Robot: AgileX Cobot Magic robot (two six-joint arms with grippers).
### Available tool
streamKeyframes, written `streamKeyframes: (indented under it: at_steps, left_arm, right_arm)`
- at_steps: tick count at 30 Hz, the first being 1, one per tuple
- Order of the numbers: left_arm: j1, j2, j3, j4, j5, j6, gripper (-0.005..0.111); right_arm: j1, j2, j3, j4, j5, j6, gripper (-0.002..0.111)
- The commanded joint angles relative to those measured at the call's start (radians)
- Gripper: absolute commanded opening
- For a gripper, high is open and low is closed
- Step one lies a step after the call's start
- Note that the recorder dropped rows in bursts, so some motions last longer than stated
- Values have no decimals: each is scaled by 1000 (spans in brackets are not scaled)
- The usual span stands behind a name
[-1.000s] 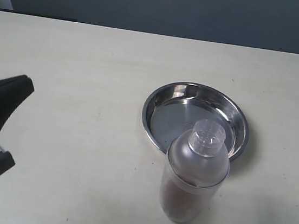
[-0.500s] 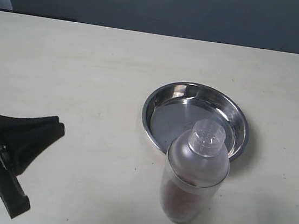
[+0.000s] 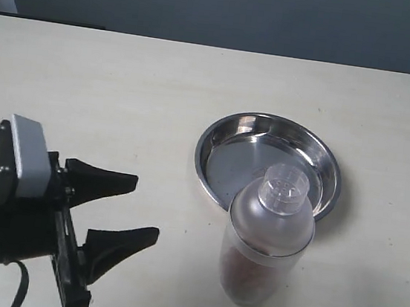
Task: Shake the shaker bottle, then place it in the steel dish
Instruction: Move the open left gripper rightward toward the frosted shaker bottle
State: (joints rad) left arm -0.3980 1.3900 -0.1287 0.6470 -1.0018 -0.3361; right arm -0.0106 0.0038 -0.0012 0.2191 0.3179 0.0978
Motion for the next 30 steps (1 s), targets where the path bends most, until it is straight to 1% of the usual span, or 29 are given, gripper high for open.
streamKeyframes:
  at_steps: [1, 4, 6, 8, 11, 12, 18, 22, 24, 27, 30]
  left_arm:
    - [-3, 107, -67, 71, -16, -1, 68]
    - [-3, 156, -95, 53, -12, 28, 68]
    - [-3, 170, -104, 43, 18, 93, 68]
    - [-3, 170, -104, 20, 12, 109, 66]
    - [-3, 170, -104, 24, -60, 5, 65]
    - [-3, 170, -104, 33, -89, 0, 65]
    - [-3, 196, -104, 61, -206, 69, 65]
    - [-3, 261, -104, 71, -217, 71, 65]
    - [-3, 304, -104, 114, -219, 71, 65]
    - [-3, 383, -104, 181, -219, 74, 68]
    - [-3, 452, -106, 175, -219, 83, 74]
  right_arm:
    - [2, -4, 1, 0, -10, -6, -1]
    - [2, -4, 1, 0, -10, -6, -1]
    - [2, -4, 1, 0, -10, -6, -1]
    - [2, -4, 1, 0, -10, -6, -1]
    - [2, -4, 1, 0, -10, -6, -1]
    - [2, -4, 1, 0, -10, -6, -1]
    - [2, -4, 1, 0, -10, -6, -1]
    - [2, -4, 1, 0, -10, -6, -1]
    - [2, -4, 1, 0, -10, -6, -1]
    - [2, -4, 1, 0, -10, -6, -1]
    - [2, -4, 1, 0, -10, -6, -1]
